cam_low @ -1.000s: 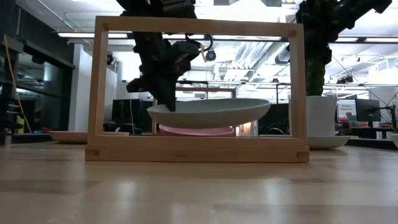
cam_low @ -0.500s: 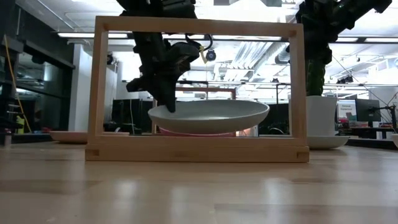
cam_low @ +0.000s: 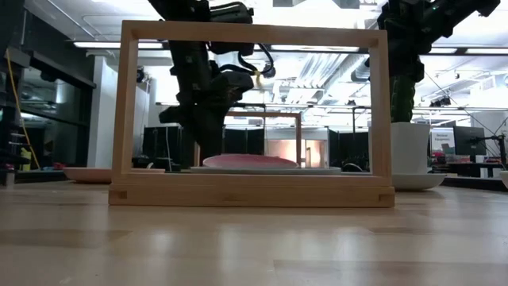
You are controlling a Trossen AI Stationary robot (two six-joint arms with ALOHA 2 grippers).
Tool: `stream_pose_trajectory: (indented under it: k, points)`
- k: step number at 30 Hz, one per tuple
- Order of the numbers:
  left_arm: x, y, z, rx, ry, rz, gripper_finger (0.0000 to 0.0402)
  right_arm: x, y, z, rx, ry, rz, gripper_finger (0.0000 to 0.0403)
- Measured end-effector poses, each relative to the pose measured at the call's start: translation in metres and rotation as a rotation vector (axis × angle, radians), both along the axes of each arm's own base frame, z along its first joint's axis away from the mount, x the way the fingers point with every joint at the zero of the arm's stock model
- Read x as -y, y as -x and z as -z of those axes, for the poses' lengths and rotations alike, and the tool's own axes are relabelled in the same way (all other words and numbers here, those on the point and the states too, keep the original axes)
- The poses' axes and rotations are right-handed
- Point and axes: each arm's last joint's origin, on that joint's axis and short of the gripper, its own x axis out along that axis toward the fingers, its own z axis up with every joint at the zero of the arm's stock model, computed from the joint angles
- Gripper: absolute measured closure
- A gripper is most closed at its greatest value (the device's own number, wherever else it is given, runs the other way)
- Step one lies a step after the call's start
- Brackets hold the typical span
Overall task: Place and stack plates onto a shelf
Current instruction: Stack the top light pink plate on top of the pink plate on the shelf
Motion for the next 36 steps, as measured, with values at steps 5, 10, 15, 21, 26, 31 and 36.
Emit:
stream_pose_trajectory:
  k: [5,10,15,21,26,31,36]
  points:
    - [-0.002,0.004,-0.008,0.011,-0.006,0.002,0.0303,0.0,0.0,0.0,0.002,-0.005,0.004,0.0231]
    - [-0.008,0.016,-0.04,0.11,-0.009,0.0,0.0295,0.0,0.0,0.0,0.008,-0.025,0.017,0.0231]
    - [-0.015,0.042,-0.101,0.324,-0.256,-0.016,0.0294,0.0,-0.001,-0.002,0.04,-0.043,0.033,0.0231]
    - [-0.011,0.073,-0.136,0.683,-0.43,0.022,0.0296,0.0,-0.004,-0.007,0.102,-0.062,0.005,0.0231]
    - [-0.005,0.103,-0.11,0.942,-0.372,0.025,0.0297,0.0,-0.006,-0.009,0.137,-0.09,0.003,0.0231]
    - [0.0,0.129,-0.088,1.126,-0.365,0.003,0.0298,0.001,-0.007,-0.011,0.159,-0.083,0.002,0.0231]
    - [-0.002,0.143,-0.08,1.153,-0.388,-0.046,0.0298,0.001,-0.008,-0.014,0.191,-0.102,0.018,0.0231]
